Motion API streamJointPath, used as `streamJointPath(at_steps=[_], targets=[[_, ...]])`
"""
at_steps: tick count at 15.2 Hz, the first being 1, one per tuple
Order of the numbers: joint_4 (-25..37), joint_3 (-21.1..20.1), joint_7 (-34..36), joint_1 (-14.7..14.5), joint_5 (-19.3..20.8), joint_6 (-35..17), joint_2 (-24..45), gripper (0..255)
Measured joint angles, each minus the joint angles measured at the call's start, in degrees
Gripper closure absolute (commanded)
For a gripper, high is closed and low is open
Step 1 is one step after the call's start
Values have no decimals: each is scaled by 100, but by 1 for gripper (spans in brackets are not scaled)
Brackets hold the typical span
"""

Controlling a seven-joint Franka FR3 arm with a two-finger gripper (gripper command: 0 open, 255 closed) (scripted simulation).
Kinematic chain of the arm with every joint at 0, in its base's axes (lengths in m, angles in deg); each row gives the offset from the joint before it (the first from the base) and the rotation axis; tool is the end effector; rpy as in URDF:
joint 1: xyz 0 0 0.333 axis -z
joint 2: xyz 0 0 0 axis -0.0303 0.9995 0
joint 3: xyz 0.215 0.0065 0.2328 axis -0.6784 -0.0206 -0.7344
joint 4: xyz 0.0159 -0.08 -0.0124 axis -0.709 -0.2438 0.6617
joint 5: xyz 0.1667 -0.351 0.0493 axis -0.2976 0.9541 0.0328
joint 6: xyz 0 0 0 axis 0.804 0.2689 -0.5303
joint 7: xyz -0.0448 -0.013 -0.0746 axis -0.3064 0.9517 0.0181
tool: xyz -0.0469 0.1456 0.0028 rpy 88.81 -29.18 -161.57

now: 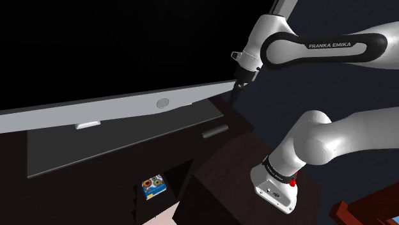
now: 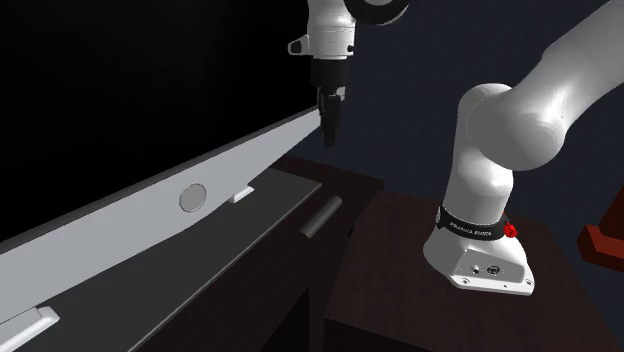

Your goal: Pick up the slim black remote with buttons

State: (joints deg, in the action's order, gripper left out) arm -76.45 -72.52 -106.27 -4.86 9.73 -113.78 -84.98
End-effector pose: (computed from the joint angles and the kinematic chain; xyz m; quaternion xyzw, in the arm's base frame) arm 0.3166 0.0143 0.3812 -0.9806 -0.1943 0.0003 0.0250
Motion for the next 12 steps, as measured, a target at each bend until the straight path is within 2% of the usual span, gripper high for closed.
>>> streamJointPath(at_steps=[6, 12], targets=[[-844, 446, -1679, -297, 569, -1556, 562, 0], [-1240, 1037, -3408, -523, 1190, -3555, 1967, 0]])
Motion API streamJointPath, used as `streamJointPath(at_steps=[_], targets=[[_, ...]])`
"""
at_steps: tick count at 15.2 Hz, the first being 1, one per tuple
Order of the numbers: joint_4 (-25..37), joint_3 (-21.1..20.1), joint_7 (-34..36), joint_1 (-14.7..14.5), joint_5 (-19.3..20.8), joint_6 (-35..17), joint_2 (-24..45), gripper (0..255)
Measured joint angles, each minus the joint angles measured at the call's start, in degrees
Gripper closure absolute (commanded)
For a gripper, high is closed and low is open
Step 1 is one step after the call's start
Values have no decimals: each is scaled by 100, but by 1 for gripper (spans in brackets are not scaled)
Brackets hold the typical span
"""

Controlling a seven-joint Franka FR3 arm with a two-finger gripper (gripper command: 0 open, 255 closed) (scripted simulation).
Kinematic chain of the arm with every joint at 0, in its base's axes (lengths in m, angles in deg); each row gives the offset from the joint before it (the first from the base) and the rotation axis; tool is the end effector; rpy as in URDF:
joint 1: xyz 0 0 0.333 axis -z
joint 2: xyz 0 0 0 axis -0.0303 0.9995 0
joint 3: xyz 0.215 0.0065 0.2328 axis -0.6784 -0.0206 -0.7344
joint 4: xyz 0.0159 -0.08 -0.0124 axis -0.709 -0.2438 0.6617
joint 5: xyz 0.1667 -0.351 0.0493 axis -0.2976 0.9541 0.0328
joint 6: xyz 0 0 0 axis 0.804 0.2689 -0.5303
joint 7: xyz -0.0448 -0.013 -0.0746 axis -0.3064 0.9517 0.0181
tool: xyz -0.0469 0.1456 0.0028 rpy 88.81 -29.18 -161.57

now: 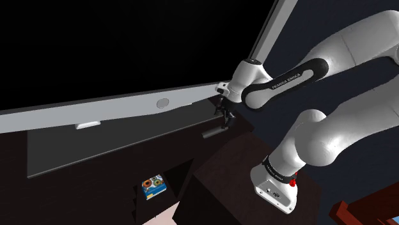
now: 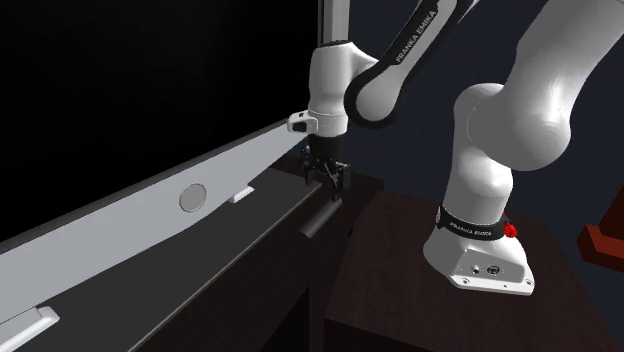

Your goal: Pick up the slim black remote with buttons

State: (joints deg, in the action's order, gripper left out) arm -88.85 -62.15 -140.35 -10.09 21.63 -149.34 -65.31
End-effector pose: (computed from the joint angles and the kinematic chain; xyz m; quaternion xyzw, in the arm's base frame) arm 0.3266 -0.0013 0.2289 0.8593 0.5108 0.0205 0.0165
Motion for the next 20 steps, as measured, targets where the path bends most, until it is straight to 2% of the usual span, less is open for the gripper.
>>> streamJointPath(at_steps=[3, 6, 11, 12, 20], targets=[[18, 289, -827, -214, 132, -1072, 980, 0], [-3, 375, -1075, -309, 94, -1567, 1416, 0], [54, 474, -1514, -568, -499, -2260, 2169, 0], [58, 468, -1550, -582, -557, -2298, 2212, 255], [62, 462, -1581, -596, -618, -2328, 2239, 255]])
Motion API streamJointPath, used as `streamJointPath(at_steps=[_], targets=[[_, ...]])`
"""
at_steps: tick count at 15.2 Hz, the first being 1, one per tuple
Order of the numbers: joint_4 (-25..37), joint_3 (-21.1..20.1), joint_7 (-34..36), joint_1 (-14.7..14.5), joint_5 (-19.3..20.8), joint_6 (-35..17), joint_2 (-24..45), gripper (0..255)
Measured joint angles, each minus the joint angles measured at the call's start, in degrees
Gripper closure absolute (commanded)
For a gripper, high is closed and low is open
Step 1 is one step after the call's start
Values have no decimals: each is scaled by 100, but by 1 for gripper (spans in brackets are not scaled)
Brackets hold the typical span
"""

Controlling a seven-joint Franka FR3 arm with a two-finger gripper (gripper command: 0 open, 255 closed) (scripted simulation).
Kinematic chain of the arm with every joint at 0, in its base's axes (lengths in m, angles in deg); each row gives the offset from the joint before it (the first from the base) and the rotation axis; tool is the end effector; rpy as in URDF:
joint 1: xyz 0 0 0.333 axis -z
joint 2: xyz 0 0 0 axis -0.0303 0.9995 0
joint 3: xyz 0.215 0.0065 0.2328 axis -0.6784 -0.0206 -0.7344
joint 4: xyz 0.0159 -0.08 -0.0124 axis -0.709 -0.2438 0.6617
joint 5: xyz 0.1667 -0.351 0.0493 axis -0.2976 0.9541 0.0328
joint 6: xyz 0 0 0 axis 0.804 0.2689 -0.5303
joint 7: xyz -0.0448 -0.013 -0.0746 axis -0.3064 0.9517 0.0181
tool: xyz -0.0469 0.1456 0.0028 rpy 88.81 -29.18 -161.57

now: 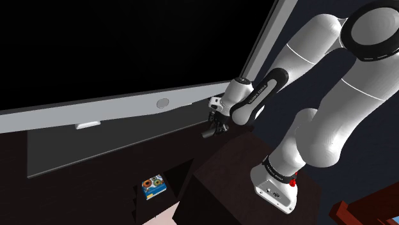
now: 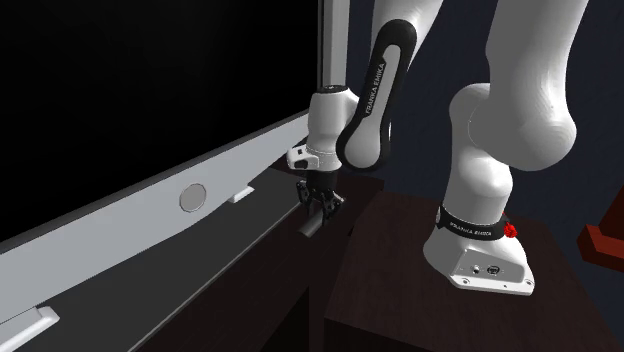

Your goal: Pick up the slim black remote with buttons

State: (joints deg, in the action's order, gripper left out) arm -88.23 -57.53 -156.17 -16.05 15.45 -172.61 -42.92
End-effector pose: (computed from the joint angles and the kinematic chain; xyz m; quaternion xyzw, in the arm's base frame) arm 0.3357 -0.0032 0.1448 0.8024 0.5953 0.0286 0.0295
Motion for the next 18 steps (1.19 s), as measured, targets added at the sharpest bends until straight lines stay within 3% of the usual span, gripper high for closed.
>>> streamJointPath(at_steps=[2, 9, 18], targets=[[1, -1, -18, -3, -24, -8, 7, 255], [-27, -23, 470, 224, 716, 765, -807, 255], [2, -168, 591, 381, 898, 1878, -1895, 255]])
